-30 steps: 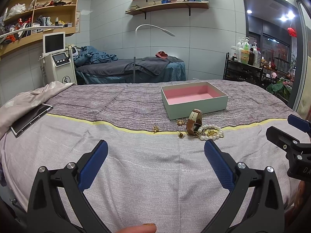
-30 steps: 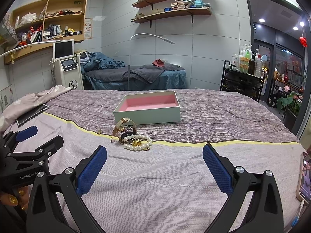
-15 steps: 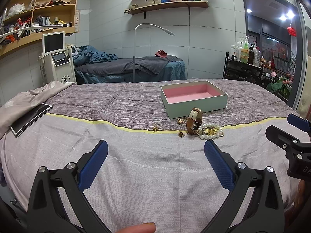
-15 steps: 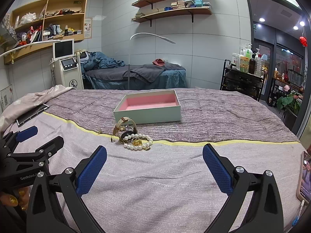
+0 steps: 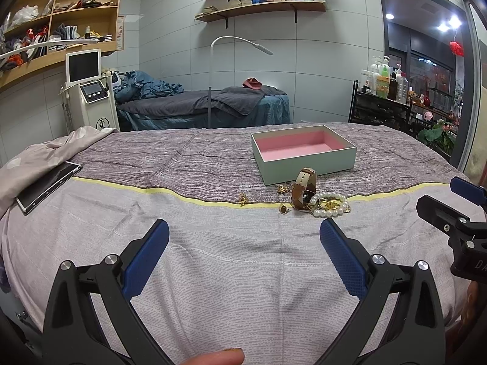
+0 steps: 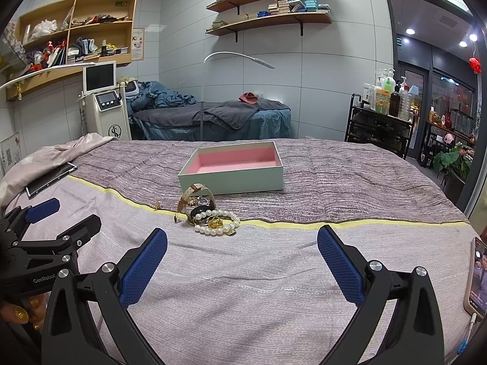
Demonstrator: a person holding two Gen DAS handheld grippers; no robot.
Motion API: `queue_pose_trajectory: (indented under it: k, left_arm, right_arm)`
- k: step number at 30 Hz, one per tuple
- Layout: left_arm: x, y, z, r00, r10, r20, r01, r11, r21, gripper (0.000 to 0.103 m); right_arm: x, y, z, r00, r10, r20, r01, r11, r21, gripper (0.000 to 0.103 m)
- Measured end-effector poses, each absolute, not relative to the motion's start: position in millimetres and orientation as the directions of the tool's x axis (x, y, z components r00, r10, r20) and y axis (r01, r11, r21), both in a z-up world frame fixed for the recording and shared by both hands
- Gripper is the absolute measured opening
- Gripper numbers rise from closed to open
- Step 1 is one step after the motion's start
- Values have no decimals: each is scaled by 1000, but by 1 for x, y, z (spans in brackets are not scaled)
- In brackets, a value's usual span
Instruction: Organize jewelry
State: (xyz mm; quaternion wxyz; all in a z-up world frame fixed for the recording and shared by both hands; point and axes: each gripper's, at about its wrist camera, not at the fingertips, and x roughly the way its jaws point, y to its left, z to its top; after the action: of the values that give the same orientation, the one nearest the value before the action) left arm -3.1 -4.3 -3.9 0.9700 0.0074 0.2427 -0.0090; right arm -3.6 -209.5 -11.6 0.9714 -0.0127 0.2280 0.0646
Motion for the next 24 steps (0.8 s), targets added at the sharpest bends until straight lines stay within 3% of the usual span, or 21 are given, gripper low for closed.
queue_pose_trajectory:
  k: [12, 16, 24]
  left_arm:
    - [-3, -4, -4, 882, -16, -472, 23, 1000, 8, 98]
    - [6, -2, -11, 847, -46, -530, 45, 999, -15, 98]
    - [44, -8, -38, 738, -134, -662, 152, 988, -30, 98]
  right_arm:
    - [-4, -208, -12, 886, 120, -447, -132, 991, 4, 97]
    - [0, -209, -14, 880, 116, -460, -131, 991, 0, 97]
    - [48, -215, -43, 763, 108, -638, -159, 987, -23, 97]
